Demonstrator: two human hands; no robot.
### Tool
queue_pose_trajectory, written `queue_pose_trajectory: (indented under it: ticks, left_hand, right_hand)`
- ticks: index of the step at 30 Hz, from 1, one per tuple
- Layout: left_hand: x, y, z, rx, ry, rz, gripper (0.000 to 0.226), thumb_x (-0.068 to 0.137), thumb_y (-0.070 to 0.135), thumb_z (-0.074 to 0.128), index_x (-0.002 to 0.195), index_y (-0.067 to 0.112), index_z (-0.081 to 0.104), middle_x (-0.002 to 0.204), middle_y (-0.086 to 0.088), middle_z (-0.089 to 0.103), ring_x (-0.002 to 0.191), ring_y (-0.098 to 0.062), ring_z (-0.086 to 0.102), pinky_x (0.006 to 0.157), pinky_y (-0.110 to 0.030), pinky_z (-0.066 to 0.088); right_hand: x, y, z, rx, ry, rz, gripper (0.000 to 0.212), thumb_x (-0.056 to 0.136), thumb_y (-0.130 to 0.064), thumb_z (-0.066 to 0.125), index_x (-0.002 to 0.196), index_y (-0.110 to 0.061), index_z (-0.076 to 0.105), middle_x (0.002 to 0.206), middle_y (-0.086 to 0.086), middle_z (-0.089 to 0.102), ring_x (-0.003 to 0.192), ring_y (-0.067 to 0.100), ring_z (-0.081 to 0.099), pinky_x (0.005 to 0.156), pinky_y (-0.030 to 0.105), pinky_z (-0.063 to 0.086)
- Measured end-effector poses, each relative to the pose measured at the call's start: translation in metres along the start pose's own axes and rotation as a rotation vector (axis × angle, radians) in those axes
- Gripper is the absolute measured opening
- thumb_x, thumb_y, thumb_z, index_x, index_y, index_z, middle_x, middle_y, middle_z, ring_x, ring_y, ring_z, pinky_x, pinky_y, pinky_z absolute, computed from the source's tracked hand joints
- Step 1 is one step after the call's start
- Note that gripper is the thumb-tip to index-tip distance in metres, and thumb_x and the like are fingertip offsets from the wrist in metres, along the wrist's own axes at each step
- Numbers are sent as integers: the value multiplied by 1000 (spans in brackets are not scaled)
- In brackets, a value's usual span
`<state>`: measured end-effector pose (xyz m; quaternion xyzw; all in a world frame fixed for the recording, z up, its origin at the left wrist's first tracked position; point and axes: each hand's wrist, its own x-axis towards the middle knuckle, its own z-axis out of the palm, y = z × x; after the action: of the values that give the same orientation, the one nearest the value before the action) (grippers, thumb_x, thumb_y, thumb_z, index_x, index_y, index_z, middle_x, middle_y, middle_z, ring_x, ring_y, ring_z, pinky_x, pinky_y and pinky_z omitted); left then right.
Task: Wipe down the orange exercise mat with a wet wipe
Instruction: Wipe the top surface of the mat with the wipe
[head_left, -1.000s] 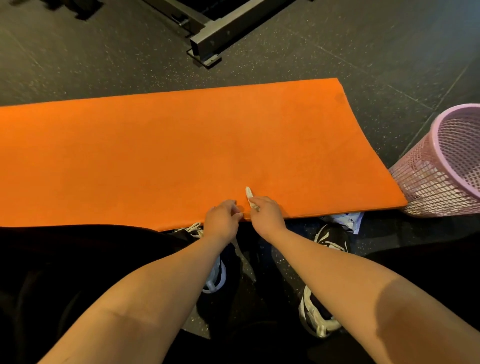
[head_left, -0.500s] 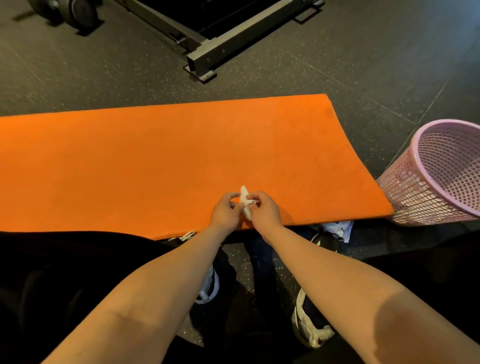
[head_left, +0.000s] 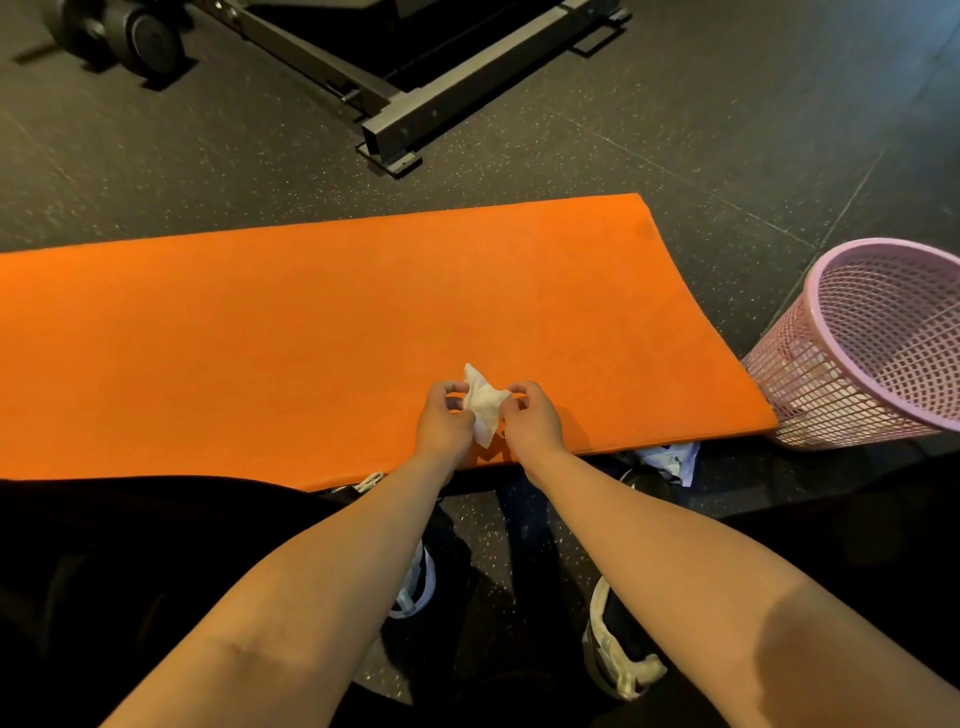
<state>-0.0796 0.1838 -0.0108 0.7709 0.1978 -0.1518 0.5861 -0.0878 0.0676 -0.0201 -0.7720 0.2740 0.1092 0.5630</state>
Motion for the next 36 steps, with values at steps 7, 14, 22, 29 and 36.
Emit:
queue_pose_trajectory:
  ticks: [7, 14, 22, 29, 36]
  left_hand:
    - [0, 1, 5, 15, -8, -65, 40, 86, -11, 47, 114, 19, 49, 114, -1, 58, 73, -19, 55, 52, -26, 40]
    - [2, -3, 12, -70, -67, -80, 36, 90, -4, 55, 112, 25, 51, 115, 1, 64, 86, -25, 66, 64, -35, 51]
    - [11, 5, 13, -186, -72, -179, 24, 100, 24, 59, 122, 23, 49, 110, -8, 65, 99, -26, 66, 92, -48, 55]
    - [7, 8, 20, -44, -69, -124, 15, 96, 10, 60, 103, 22, 55, 109, -10, 65, 86, -26, 61, 82, -46, 53]
    - [1, 16, 30, 13, -106, -109, 29, 92, -4, 47, 102, 21, 58, 108, -10, 66, 79, -27, 59, 65, -37, 46]
  right_hand:
    - [-3, -5, 3, 145, -114, 54, 27, 107, -38, 38, 110, -22, 59, 107, 3, 62, 96, 20, 57, 76, 34, 44]
    - [1, -12, -2, 107, -47, 70, 33, 101, -7, 50, 130, -21, 57, 125, 8, 59, 103, 29, 62, 75, 38, 56]
    - [1, -8, -8, 76, -118, 25, 29, 97, -5, 56, 122, -18, 64, 122, 4, 60, 99, 24, 55, 72, 33, 46]
    - [4, -10, -15, 114, -78, -3, 40, 98, 2, 52, 133, -15, 61, 150, 10, 49, 131, 27, 48, 104, 40, 46]
    - [10, -9, -25, -64, -41, 10, 38, 100, -2, 46, 133, -14, 60, 142, 11, 53, 117, 28, 56, 92, 37, 49]
